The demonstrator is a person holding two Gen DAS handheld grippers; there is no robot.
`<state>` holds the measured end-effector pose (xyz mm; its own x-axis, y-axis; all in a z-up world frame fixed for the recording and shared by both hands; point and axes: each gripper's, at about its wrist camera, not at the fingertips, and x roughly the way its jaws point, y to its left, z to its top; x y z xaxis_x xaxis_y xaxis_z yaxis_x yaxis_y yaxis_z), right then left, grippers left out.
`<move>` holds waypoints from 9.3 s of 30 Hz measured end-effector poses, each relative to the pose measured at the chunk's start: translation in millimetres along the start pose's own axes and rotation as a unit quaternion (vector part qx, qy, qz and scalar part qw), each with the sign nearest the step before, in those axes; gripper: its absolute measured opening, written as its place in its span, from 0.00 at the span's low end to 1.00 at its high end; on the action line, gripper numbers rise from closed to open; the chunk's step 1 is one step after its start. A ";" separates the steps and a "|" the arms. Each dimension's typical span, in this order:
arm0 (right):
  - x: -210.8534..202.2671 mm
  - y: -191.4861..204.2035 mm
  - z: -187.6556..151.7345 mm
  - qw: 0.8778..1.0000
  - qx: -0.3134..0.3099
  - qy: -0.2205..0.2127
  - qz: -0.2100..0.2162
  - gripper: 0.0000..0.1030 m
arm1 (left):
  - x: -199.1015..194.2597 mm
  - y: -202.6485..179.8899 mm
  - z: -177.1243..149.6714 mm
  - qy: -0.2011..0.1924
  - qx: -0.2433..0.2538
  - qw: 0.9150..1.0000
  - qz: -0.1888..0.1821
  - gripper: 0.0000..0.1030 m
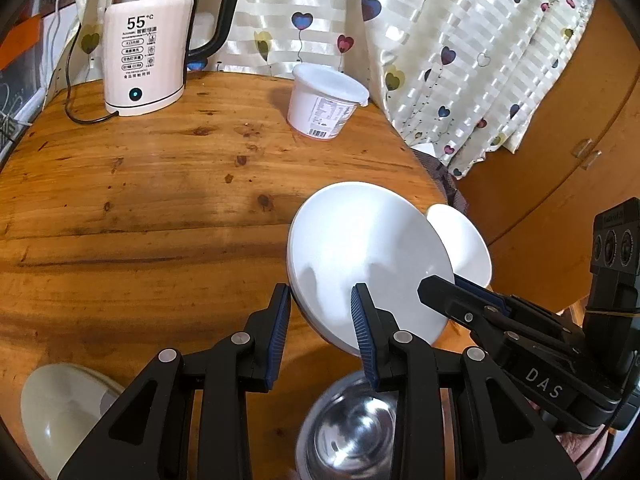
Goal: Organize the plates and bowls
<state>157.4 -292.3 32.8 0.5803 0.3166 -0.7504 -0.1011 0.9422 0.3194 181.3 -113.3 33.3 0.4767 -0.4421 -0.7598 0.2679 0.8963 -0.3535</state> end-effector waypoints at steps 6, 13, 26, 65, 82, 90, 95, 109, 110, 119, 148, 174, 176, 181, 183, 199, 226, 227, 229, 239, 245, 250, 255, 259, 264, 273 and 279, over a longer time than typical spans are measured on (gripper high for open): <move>-17.6 10.0 -9.1 1.000 -0.006 -0.008 -0.002 0.22 | -16.6 -4.6 -11.6 -0.006 0.003 1.000 -0.002 0.32; -36.9 21.0 -23.2 1.000 -0.014 -0.014 -0.001 0.22 | -34.8 -8.5 -27.9 -0.010 0.004 1.000 -0.002 0.32; -55.4 29.0 -56.8 1.000 -0.016 -0.006 0.007 0.22 | -54.2 -14.3 -61.0 -0.003 0.005 1.000 0.007 0.32; -37.3 14.8 -99.7 0.999 -0.024 0.041 -0.016 0.23 | -31.7 -23.5 -104.1 0.043 0.015 0.999 0.024 0.32; -32.3 15.5 -101.2 0.998 -0.034 0.042 -0.027 0.25 | -29.9 -26.2 -106.2 0.041 0.025 0.998 0.034 0.32; -38.4 16.9 -98.5 0.998 -0.039 0.030 -0.028 0.26 | -33.3 -23.3 -104.4 0.031 0.021 0.999 0.033 0.32; -40.4 15.0 -97.2 0.999 -0.037 0.025 -0.030 0.26 | -36.0 -21.5 -101.9 0.023 0.018 0.999 0.032 0.32; -41.9 19.4 -98.4 0.998 -0.046 0.020 -0.030 0.26 | -38.4 -26.4 -101.8 0.014 0.025 0.999 0.025 0.32; -42.5 19.7 -98.0 0.998 -0.046 0.019 -0.030 0.26 | -39.0 -26.4 -101.6 0.012 0.025 0.999 0.026 0.32; -51.0 9.1 -92.2 0.999 -0.032 0.008 -0.029 0.26 | -46.7 -20.4 -96.4 -0.003 0.017 0.999 0.033 0.32; -68.0 -19.2 -67.2 0.999 -0.005 -0.019 -0.049 0.36 | -45.1 -27.4 -66.6 -0.012 0.035 0.999 0.022 0.32; -73.4 -52.4 -43.8 0.997 0.016 -0.037 -0.070 0.39 | -17.6 -69.7 -22.8 0.002 0.069 0.998 -0.011 0.32; -72.9 -57.1 -41.6 0.997 0.019 -0.038 -0.071 0.39 | -12.7 -73.6 -19.5 0.006 0.072 0.997 -0.015 0.32; -70.7 -69.9 -34.7 0.996 0.028 -0.039 -0.075 0.39 | -0.7 -82.3 -10.8 0.014 0.076 0.997 -0.020 0.32; -69.9 -74.2 -32.5 0.996 0.031 -0.040 -0.077 0.39 | 4.5 -84.8 -7.8 0.019 0.076 0.997 -0.025 0.32; -55.4 -102.1 -11.4 0.995 0.047 -0.042 -0.083 0.39 | 47.0 -103.5 20.7 0.047 0.078 0.995 -0.039 0.32; -15.4 -139.2 4.6 0.993 0.080 -0.015 -0.084 0.22 | 111.8 -109.8 37.3 0.104 0.066 0.991 -0.050 0.32; -14.7 -139.7 4.6 0.993 0.081 -0.015 -0.084 0.21 | 113.2 -109.9 37.1 0.105 0.067 0.991 -0.049 0.32; -13.7 -140.3 4.8 0.993 0.080 -0.014 -0.086 0.18 | 114.9 -110.3 36.8 0.106 0.067 0.991 -0.049 0.32; -15.0 -139.3 5.4 0.993 0.077 -0.016 -0.085 0.16 | 112.6 -114.6 36.6 0.102 0.077 0.991 -0.042 0.26; -25.3 -131.2 6.9 0.994 0.071 -0.023 -0.082 0.16 | 100.8 -112.3 35.6 0.095 0.072 0.992 -0.047 0.26; -35.3 -120.3 4.3 0.994 0.065 -0.029 -0.080 0.16 | 87.6 -109.4 31.7 0.088 0.071 0.993 -0.046 0.26; -45.3 -107.9 1.0 0.995 0.058 -0.034 -0.077 0.16 | 70.2 -107.6 29.0 0.077 0.070 0.994 -0.045 0.26; -53.8 -96.0 -0.5 0.995 0.050 -0.039 -0.074 0.16 | 55.9 -104.9 26.6 0.067 0.067 0.994 -0.045 0.26; -63.9 -78.5 -3.9 0.996 0.039 -0.045 -0.068 0.16 | 35.1 -99.9 21.3 0.054 0.063 0.996 -0.041 0.26; -79.9 -48.5 -12.5 0.997 0.019 -0.052 -0.055 0.16 | 0.1 -86.7 7.7 0.033 0.053 0.997 -0.037 0.26; -87.1 -29.2 -20.6 0.997 0.005 -0.055 -0.049 0.16 | -18.0 -76.8 -3.9 0.025 0.044 0.998 -0.032 0.26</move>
<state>93.2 -345.1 76.9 0.6726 0.2094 -0.7098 -0.0323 0.9665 0.2545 148.9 -174.0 71.9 0.4142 -0.4934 -0.7648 0.3703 0.8590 -0.3536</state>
